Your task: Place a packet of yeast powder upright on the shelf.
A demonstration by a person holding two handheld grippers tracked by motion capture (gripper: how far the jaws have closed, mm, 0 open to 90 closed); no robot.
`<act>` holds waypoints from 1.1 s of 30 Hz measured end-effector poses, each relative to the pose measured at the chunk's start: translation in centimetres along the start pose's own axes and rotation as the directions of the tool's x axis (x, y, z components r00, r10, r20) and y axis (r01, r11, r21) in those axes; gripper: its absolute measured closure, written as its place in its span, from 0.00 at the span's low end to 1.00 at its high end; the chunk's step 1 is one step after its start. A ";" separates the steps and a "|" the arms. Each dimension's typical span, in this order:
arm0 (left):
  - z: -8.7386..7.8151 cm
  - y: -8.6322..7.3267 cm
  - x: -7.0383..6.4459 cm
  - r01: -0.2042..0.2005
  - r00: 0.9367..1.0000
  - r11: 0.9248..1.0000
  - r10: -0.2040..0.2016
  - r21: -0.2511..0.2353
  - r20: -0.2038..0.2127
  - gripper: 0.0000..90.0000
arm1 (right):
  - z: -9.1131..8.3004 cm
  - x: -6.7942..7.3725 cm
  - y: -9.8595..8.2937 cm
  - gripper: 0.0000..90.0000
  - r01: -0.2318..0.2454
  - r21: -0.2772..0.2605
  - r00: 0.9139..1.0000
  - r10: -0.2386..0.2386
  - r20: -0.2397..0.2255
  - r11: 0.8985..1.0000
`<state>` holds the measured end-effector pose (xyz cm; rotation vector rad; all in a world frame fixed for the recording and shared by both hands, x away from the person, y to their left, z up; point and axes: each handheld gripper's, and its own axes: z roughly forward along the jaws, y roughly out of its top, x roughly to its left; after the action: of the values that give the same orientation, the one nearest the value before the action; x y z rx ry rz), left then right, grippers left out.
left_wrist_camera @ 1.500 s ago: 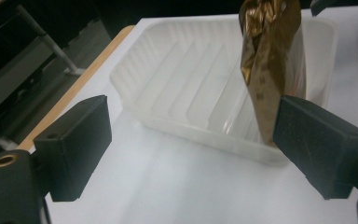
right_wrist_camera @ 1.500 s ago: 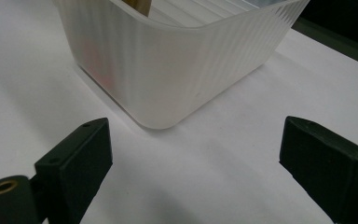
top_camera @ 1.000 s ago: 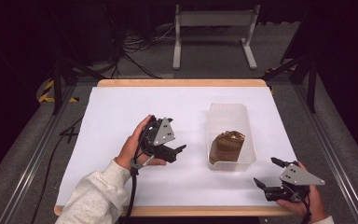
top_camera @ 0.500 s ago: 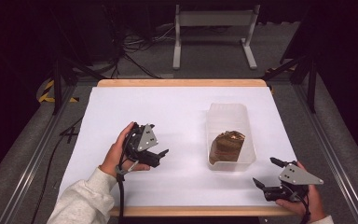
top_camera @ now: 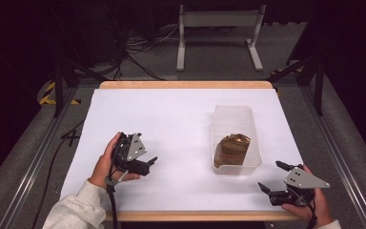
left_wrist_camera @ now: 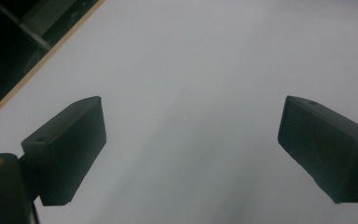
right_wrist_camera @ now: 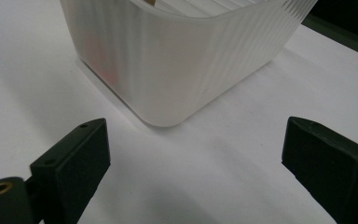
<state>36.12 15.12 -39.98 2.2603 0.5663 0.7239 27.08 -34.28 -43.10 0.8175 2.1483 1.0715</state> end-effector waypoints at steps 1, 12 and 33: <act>-0.2 -0.5 0.1 0.011 1.000 1.000 -0.011 0.001 0.001 0.09 | 0.0 0.0 0.0 0.09 0.000 -0.001 1.000 0.000 -0.002 1.000; -1.8 -4.6 1.0 0.067 0.997 0.997 -0.065 0.033 -0.046 0.09 | 0.1 0.1 0.1 0.09 0.012 0.006 1.000 -0.012 -0.001 1.000; -5.2 -11.8 2.2 0.270 0.958 0.963 -0.270 -0.013 -0.093 0.08 | 0.2 0.1 0.1 0.08 0.030 0.015 0.999 -0.030 0.016 0.999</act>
<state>32.22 26.75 -44.59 2.1008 0.8995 0.6929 27.18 -34.05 -43.10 0.7957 2.1507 1.0324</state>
